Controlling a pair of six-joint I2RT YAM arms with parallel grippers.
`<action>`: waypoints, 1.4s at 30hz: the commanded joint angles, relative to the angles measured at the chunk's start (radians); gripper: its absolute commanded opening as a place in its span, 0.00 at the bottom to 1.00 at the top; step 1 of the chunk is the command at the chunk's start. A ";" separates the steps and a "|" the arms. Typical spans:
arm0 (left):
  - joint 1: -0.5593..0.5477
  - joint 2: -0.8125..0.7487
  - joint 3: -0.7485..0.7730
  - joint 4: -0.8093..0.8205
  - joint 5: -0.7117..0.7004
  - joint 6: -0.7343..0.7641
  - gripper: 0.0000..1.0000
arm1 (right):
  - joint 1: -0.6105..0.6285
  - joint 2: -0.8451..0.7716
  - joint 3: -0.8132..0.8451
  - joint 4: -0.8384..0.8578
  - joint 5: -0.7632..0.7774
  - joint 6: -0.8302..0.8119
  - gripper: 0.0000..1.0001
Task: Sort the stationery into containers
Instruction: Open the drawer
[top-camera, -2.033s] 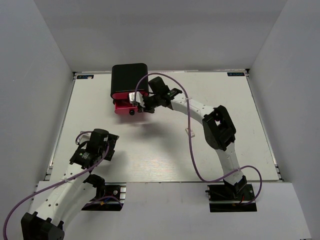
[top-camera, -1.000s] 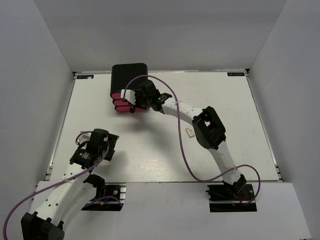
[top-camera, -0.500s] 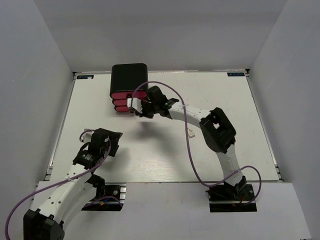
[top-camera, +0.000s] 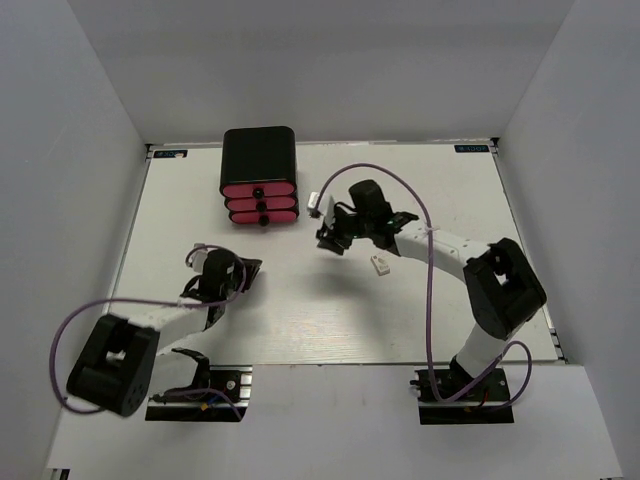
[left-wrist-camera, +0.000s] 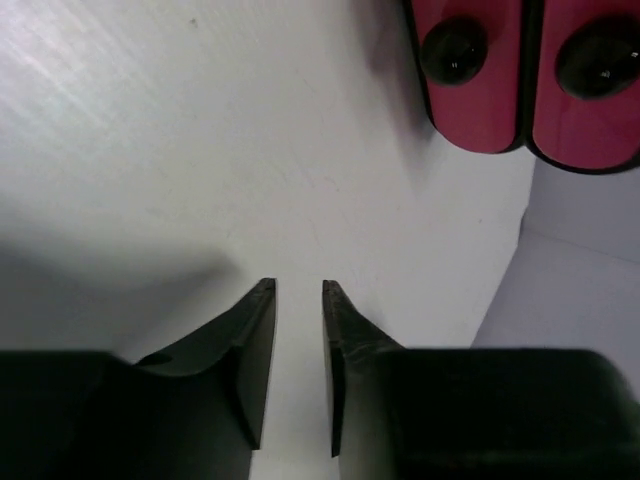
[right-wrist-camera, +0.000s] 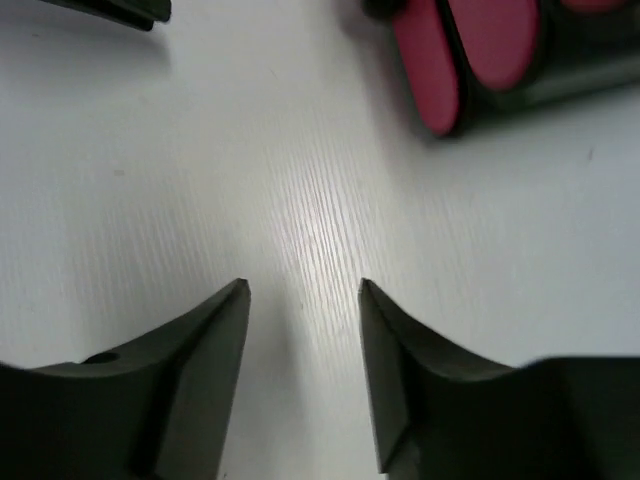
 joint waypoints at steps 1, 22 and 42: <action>0.005 0.131 0.100 0.190 0.019 0.056 0.37 | -0.086 -0.051 -0.047 0.011 -0.022 0.149 0.51; 0.066 0.555 0.191 0.642 -0.038 -0.108 0.51 | -0.296 -0.149 -0.162 0.012 -0.108 0.177 0.24; 0.075 0.708 0.228 0.800 -0.029 -0.128 0.55 | -0.341 -0.134 -0.177 0.000 -0.121 0.163 0.24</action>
